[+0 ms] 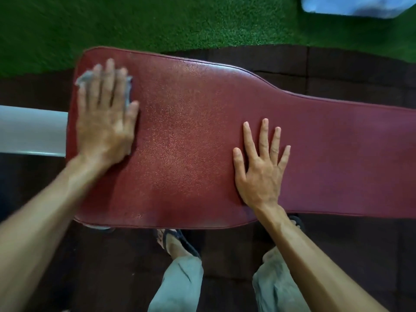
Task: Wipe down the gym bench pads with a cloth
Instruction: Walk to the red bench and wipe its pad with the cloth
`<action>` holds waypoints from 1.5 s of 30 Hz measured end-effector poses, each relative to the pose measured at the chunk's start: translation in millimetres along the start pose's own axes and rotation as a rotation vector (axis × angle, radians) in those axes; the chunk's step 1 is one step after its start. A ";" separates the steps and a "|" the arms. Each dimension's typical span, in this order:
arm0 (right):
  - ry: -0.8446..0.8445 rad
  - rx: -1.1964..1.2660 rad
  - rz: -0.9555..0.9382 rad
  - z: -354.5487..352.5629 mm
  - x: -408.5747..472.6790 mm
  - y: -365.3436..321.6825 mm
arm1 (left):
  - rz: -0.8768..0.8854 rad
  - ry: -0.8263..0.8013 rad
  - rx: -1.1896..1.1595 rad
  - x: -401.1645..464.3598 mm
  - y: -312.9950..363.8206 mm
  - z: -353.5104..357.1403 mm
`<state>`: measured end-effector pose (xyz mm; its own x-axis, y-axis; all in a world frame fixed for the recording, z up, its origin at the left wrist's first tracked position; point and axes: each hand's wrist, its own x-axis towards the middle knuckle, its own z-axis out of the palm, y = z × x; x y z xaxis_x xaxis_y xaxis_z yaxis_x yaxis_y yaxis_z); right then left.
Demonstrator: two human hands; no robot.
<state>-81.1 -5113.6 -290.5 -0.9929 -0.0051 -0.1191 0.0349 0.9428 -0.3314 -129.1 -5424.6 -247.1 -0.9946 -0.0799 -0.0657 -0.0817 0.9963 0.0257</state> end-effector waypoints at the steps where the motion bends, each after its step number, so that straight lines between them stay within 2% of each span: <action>1: -0.002 0.003 -0.002 -0.2 -0.5 0.0 | -0.043 -0.006 -0.014 -25.8 -0.7 -1.2; 3: 0.000 -0.016 0.002 0.7 -0.9 -0.8 | -0.085 -0.044 -0.014 -89.9 21.4 5.4; 6: 0.011 -0.031 0.006 1.3 -1.9 -1.9 | 0.127 -0.139 -0.024 -146.3 83.8 18.1; 8: 0.008 -0.029 -0.005 0.3 -2.7 -2.1 | 0.319 -0.133 -0.087 -122.2 115.4 25.3; 10: 0.002 -0.019 -0.008 -0.5 -2.7 -0.7 | 0.432 -0.058 -0.084 -60.3 119.1 28.8; 11: -0.007 -0.010 -0.009 -0.9 -2.9 0.1 | 0.416 -0.032 -0.033 -25.7 109.2 26.2; 14: -0.037 0.020 -0.020 -1.0 -2.3 1.9 | 0.164 0.005 0.070 40.8 37.5 12.2; 16: -0.042 0.031 -0.032 -2.5 -2.1 4.3 | 0.083 -0.014 0.044 27.4 -0.4 2.4; 18: -0.056 0.053 -0.047 -4.5 -2.3 7.5 | 0.060 -0.033 0.029 -21.4 -2.3 -1.0; 21: -0.085 0.085 -0.089 -9.6 -4.1 16.9 | 0.055 -0.097 -0.006 -114.8 55.8 15.4; 23: -0.098 0.087 -0.126 -13.5 -6.8 28.0 | 0.196 -0.128 -0.048 -146.1 117.1 25.3; 26: -0.098 0.067 -0.084 -18.4 -8.2 51.9 | 0.402 -0.084 -0.129 -110.8 194.1 37.6; 28: -0.071 0.077 0.008 -23.6 -2.9 74.5 | 0.438 -0.025 -0.130 -44.4 216.1 39.9; 30: -0.070 0.073 0.064 -29.6 3.6 99.1 | 0.351 0.001 -0.068 16.6 206.8 34.1; 32: -0.087 0.033 0.042 -34.7 8.2 120.5 | 0.179 0.001 -0.054 40.7 178.0 30.5; 35: -0.092 0.015 0.036 -38.7 10.2 141.7 | -0.008 0.035 -0.067 -2.5 153.6 24.8; 37: -0.089 0.016 0.055 -40.5 7.2 151.6 | -0.046 0.017 -0.044 -60.0 178.9 29.2; 41: -0.101 0.024 0.068 -43.6 -6.1 163.4 | 0.249 -0.078 -0.040 -112.3 275.2 44.8; 43: -0.108 0.026 0.106 -47.7 -11.1 173.9 | 0.365 -0.079 -0.105 -84.6 312.9 51.7; 45: -0.122 0.003 0.103 -51.5 -10.9 188.0 | 0.373 -0.047 -0.119 -33.9 326.9 54.9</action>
<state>-69.6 -4919.1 -303.4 -0.9628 0.0507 -0.2653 0.1361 0.9395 -0.3143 -118.5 -5094.5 -291.2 -0.9536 0.2916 -0.0755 0.2756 0.9459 0.1714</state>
